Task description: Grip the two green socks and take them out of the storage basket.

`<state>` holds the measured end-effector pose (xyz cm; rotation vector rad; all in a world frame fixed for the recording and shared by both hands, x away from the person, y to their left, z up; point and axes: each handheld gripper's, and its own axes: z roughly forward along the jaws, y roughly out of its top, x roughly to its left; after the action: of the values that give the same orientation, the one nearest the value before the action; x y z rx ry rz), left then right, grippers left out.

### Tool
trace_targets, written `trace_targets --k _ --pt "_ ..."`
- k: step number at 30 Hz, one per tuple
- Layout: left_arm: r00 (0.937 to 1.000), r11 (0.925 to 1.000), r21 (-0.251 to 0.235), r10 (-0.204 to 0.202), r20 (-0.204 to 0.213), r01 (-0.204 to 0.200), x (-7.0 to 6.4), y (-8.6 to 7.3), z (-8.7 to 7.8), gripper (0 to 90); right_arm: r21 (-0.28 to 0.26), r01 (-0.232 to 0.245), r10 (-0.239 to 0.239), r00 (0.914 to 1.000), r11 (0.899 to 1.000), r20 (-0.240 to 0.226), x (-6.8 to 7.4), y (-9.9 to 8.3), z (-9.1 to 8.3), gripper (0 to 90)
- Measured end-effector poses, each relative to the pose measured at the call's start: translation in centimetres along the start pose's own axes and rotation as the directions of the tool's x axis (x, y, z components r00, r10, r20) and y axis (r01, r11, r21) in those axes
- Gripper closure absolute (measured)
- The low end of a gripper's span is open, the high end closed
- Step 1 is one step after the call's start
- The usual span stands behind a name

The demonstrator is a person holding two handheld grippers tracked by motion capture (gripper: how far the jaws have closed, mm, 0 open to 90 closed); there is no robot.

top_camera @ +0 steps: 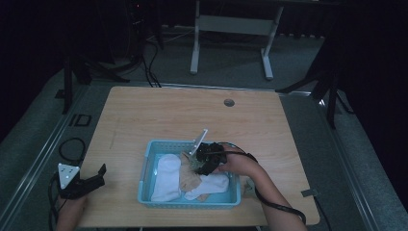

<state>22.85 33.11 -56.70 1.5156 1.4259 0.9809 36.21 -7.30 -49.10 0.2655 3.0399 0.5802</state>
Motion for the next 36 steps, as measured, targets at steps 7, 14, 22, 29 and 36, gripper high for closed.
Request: trace_targets --k 7,14,22,29,36 --pt "1.0 1.0 0.0 -0.001 0.0 0.001 0.0 0.0 0.0 0.3 0.021 0.001 -0.002 0.9999 1.0 0.012 -0.3 0.6 1.0 48.0" --pt "1.0 1.0 0.0 -0.002 0.001 0.002 0.0 0.0 0.0 0.4 0.042 0.012 -0.014 0.9988 0.999 0.048 -0.3 0.7 1.2 79.0" --pt "1.0 1.0 0.001 -0.001 -0.001 0.001 0.0 0.0 0.0 0.4 -0.017 0.014 -0.013 0.9982 1.0 0.058 -0.5 0.3 -1.2 83.3" --pt "1.0 1.0 0.003 0.0 -0.002 0.0 0.0 0.0 0.0 0.4 -0.047 0.03 -0.027 0.9976 0.998 0.064 0.1 -0.1 -3.4 83.8" --pt "1.0 1.0 0.005 0.001 -0.003 -0.001 0.0 0.0 0.0 0.4 -0.072 0.045 -0.04 0.9966 0.996 0.072 0.6 -0.3 -5.6 84.0"
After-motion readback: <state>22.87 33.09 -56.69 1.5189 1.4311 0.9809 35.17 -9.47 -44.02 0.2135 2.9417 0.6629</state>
